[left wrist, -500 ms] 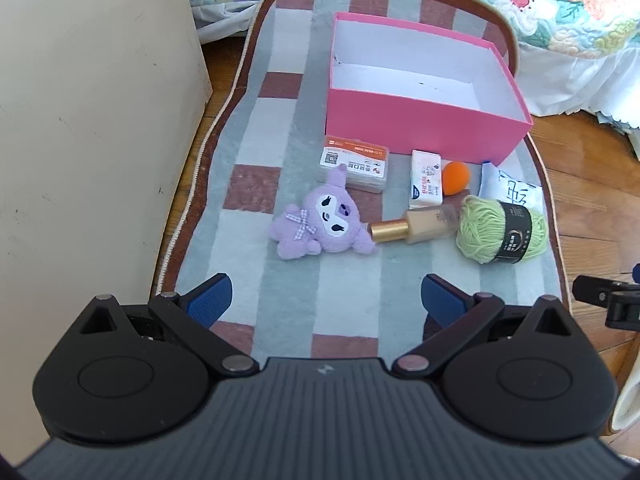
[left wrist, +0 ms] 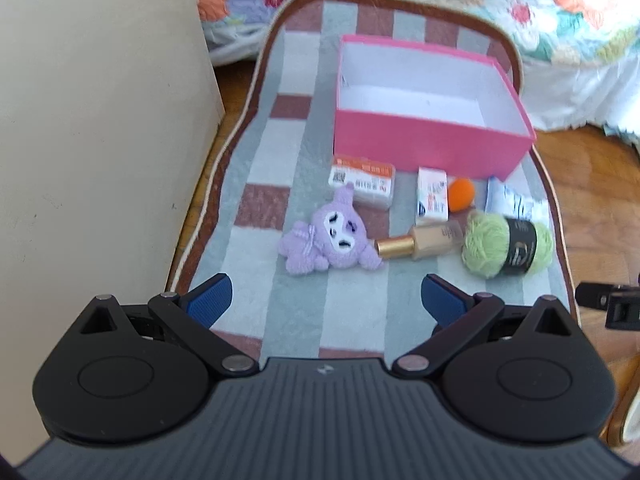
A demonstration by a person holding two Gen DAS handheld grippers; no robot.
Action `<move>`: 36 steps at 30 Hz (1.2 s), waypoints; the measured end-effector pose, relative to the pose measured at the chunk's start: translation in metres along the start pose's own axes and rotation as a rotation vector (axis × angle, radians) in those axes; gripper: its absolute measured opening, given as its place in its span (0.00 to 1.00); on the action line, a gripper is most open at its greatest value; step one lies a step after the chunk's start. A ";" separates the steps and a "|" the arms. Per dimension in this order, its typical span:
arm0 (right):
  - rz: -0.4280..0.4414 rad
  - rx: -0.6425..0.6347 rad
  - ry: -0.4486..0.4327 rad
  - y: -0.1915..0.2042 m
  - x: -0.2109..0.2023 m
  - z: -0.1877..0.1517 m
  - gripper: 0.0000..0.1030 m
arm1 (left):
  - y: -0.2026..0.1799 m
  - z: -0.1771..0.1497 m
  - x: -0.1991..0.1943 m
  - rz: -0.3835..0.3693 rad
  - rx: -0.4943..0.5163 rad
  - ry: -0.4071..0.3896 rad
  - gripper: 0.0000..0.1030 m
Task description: Organize objects
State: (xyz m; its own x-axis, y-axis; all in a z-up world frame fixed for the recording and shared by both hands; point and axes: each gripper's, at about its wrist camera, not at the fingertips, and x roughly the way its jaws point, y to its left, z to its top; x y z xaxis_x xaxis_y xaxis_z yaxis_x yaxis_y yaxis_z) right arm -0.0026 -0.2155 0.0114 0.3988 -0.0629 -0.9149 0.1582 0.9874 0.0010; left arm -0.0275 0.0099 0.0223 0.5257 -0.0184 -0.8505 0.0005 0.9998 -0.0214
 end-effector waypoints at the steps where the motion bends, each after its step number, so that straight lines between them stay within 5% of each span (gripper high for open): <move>1: 0.000 0.001 0.000 0.000 0.000 0.000 1.00 | -0.001 -0.001 -0.001 -0.002 0.011 -0.011 1.00; 7: 0.001 0.007 0.003 -0.002 0.000 0.000 1.00 | -0.007 -0.002 -0.001 0.000 0.056 -0.026 1.00; 14: -0.002 0.005 0.002 -0.001 0.000 0.001 1.00 | 0.002 -0.003 0.001 -0.049 -0.032 -0.012 1.00; 23: -0.002 0.004 0.001 -0.001 0.000 0.001 1.00 | 0.005 -0.001 0.009 -0.022 -0.057 0.069 1.00; 36: -0.002 0.003 0.004 -0.002 0.000 0.002 1.00 | -0.005 -0.003 0.008 0.049 0.018 0.058 1.00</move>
State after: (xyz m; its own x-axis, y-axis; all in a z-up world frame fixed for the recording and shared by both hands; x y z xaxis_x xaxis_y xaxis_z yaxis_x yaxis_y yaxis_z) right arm -0.0012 -0.2181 0.0117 0.3952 -0.0647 -0.9163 0.1622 0.9868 0.0002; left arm -0.0261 0.0050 0.0136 0.4752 0.0302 -0.8793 -0.0087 0.9995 0.0296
